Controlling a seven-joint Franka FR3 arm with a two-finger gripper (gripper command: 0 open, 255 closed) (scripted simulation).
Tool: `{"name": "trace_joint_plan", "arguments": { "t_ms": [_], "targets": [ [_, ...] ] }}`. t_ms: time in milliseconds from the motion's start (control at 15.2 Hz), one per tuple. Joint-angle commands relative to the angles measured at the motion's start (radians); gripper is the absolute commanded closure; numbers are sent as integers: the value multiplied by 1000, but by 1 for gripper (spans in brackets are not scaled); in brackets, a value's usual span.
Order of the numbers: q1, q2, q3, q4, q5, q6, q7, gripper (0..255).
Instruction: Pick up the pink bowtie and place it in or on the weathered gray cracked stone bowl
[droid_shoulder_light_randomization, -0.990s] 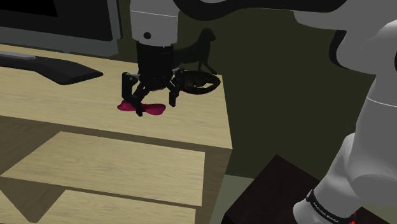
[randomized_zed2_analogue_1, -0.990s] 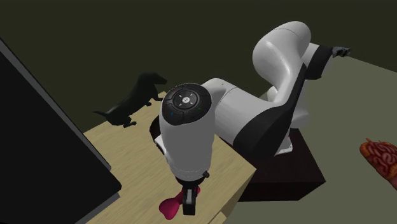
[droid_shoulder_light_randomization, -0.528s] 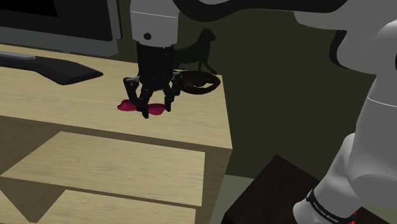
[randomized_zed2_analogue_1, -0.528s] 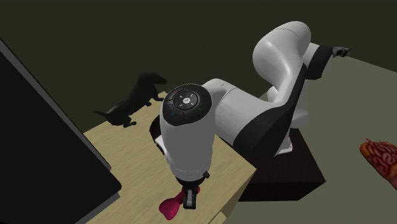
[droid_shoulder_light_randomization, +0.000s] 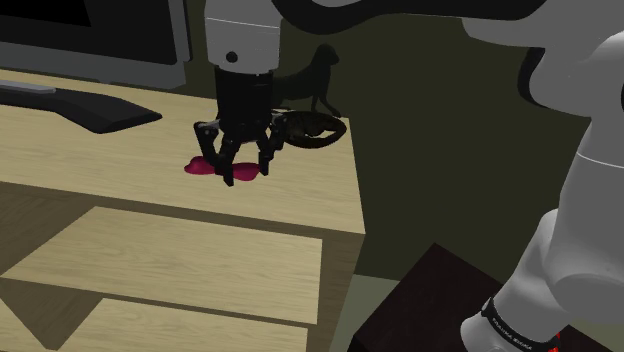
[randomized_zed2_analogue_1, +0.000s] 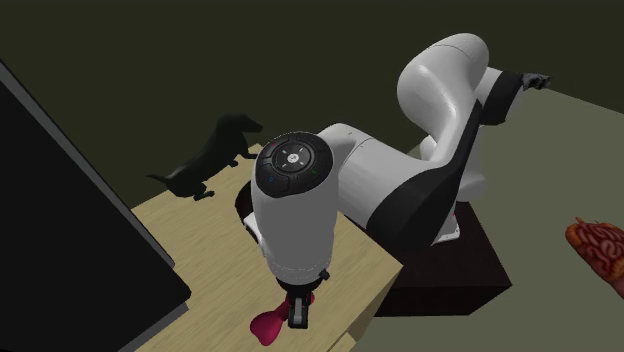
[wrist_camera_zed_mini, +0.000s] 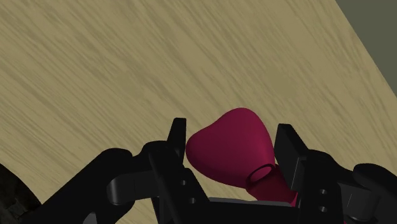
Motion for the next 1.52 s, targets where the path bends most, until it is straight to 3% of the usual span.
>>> {"name": "trace_joint_plan", "arguments": {
  "t_ms": [0, 924, 1452],
  "targets": [
    [2, 3, 0, 17, -2, -14, 1, 255],
    [67, 92, 7, 326, -58, -247, 19, 255],
    [171, 212, 0, 623, -139, -433, 30, 255]
  ]
}}
